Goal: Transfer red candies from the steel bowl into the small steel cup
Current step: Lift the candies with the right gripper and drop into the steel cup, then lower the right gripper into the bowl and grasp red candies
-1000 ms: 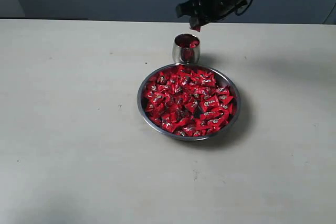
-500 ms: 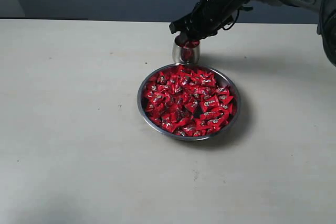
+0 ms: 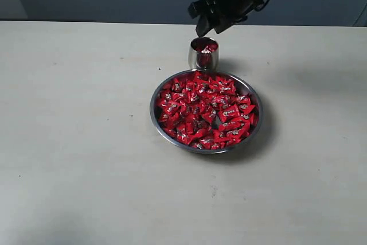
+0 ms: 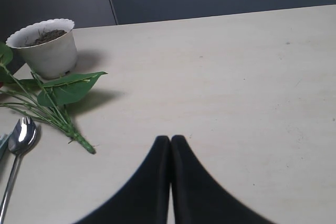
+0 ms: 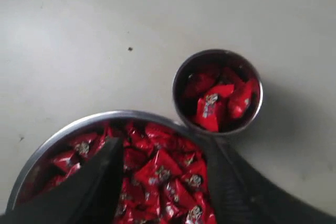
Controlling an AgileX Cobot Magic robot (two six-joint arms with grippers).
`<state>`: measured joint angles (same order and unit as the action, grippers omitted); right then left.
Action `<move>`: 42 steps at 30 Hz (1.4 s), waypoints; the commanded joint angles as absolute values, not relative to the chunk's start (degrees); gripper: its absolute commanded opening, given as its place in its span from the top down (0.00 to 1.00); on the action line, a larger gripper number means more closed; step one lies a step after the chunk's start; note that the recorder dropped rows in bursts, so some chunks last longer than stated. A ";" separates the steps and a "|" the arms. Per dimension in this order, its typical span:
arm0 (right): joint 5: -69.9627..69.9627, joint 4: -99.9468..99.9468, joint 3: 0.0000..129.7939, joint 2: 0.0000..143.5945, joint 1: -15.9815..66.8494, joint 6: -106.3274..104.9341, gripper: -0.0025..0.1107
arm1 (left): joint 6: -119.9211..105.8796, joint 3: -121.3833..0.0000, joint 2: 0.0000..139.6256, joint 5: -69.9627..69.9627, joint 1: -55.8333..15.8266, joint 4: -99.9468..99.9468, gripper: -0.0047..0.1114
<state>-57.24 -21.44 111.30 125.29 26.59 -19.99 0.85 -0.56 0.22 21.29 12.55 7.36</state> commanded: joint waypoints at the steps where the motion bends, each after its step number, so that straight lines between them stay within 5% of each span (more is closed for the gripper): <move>1: -58.93 -21.71 104.73 121.44 26.34 -20.21 0.56 | 1.07 -0.22 0.00 20.97 12.49 7.09 0.96; 13: -42.95 -33.22 71.31 110.81 26.46 -30.70 0.56 | 1.07 -0.22 0.00 20.97 12.49 7.09 0.96; 39: -39.48 -42.46 75.15 123.82 27.76 -37.25 0.56 | 1.07 -0.22 0.00 20.97 12.49 7.09 0.96; 42: -39.73 -42.09 75.15 124.59 27.76 -37.25 0.68 | 1.07 -0.22 0.00 20.97 12.49 7.09 0.96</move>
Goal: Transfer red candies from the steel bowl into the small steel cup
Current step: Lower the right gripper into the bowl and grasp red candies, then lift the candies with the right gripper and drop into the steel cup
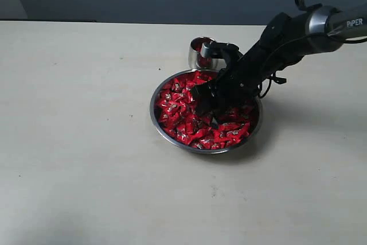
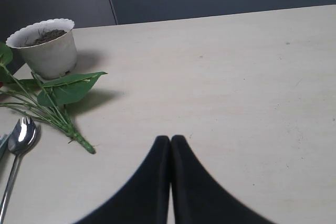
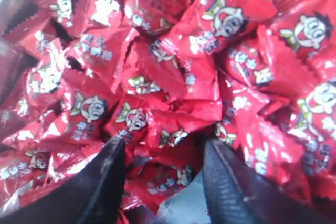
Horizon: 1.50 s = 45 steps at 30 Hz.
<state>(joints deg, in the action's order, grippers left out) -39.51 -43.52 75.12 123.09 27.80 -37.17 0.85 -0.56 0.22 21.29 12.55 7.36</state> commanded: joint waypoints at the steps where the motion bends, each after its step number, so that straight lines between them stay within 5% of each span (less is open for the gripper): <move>1: -39.73 -41.85 75.15 124.59 27.76 -36.93 0.77 | 1.07 -0.22 0.00 20.97 12.49 7.09 0.96; 4: -39.73 -41.71 75.25 123.47 27.76 -36.76 0.98 | 1.07 -0.22 0.00 20.97 12.49 7.09 0.96; 21: -34.98 -30.56 80.97 106.69 27.38 -30.20 0.98 | 1.07 -0.22 0.00 20.97 12.49 7.09 0.96; 36: -34.45 -23.83 110.56 129.87 27.38 -22.30 0.98 | 1.07 -0.22 0.00 20.97 12.49 7.09 0.96; 38: -35.51 -23.83 112.34 132.70 27.38 -22.30 0.94 | 1.07 -0.22 0.00 20.97 12.49 7.09 0.96; 43: -37.87 -22.51 112.81 133.59 27.38 -22.30 0.52 | 1.07 -0.22 0.00 20.97 12.49 7.09 0.96; 45: -39.37 -20.68 112.81 131.54 27.38 -22.30 0.54 | 1.07 -0.22 0.00 20.97 12.49 7.09 0.96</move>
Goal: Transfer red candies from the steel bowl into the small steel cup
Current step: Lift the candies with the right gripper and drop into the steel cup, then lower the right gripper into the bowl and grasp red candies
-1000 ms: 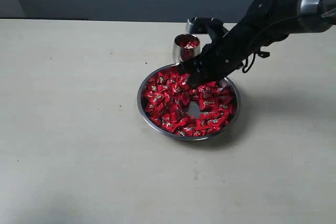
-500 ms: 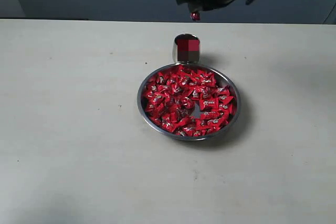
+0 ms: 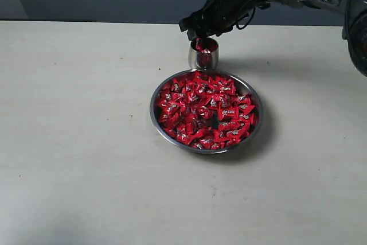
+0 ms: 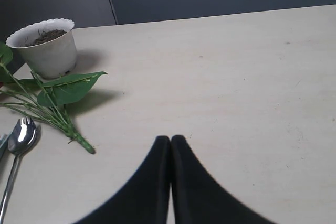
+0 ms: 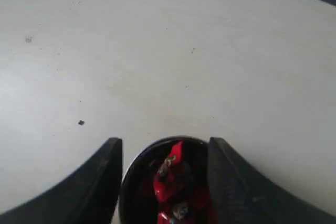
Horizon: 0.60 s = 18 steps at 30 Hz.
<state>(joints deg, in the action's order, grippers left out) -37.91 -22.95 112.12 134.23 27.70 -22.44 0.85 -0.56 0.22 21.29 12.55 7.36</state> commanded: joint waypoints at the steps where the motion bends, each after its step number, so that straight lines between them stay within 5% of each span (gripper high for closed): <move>1: -41.09 -19.82 112.81 129.92 27.38 -22.30 0.57 | 1.07 -0.22 0.00 20.97 12.49 7.09 0.96; 6: -54.28 -21.60 112.42 124.85 27.38 -20.55 0.76 | 1.07 -0.22 0.00 20.97 12.49 7.09 0.96; 18: -57.70 -32.36 87.07 117.81 27.48 -28.74 0.76 | 1.07 -0.22 0.00 20.97 12.49 7.09 0.96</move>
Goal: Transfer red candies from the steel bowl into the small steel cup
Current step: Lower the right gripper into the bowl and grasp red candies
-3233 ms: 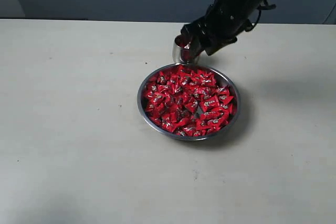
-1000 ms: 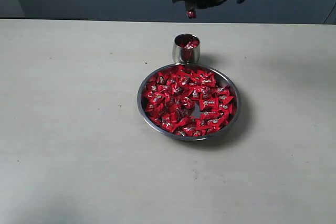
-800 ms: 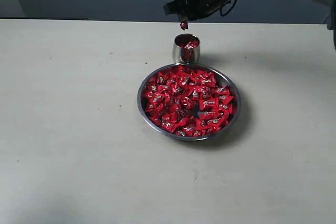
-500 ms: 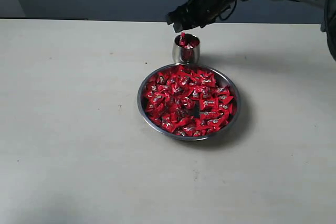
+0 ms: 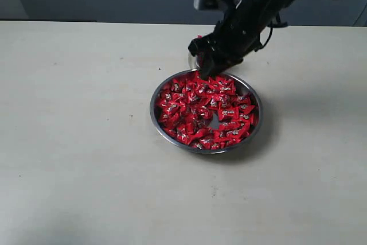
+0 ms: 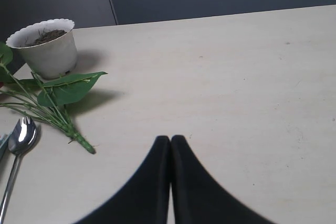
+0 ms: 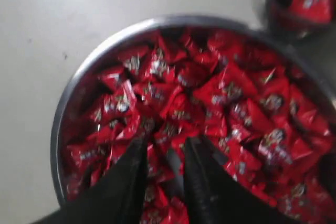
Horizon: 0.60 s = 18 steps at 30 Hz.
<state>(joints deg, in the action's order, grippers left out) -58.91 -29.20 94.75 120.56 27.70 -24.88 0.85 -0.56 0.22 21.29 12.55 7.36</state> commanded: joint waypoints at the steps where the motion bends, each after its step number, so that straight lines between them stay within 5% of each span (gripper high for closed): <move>1: -57.33 -33.74 85.03 117.33 27.48 -30.07 0.76 | 1.07 -0.22 0.00 20.97 12.49 7.09 0.96; 9: -56.64 -42.81 76.54 116.33 27.48 -39.25 0.76 | 1.07 -0.22 0.00 20.97 12.49 7.09 0.96; 13: -54.83 -46.44 76.29 117.11 28.34 -41.66 0.54 | 1.07 -0.22 0.00 20.97 12.49 7.09 0.96; 18: -48.51 -42.18 76.29 119.21 32.88 -40.86 0.70 | 1.07 -0.22 0.00 20.97 12.49 7.09 0.96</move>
<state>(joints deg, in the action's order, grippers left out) -51.12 -44.12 76.45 118.74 31.64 -40.95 0.85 -0.56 0.22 21.29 12.55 7.36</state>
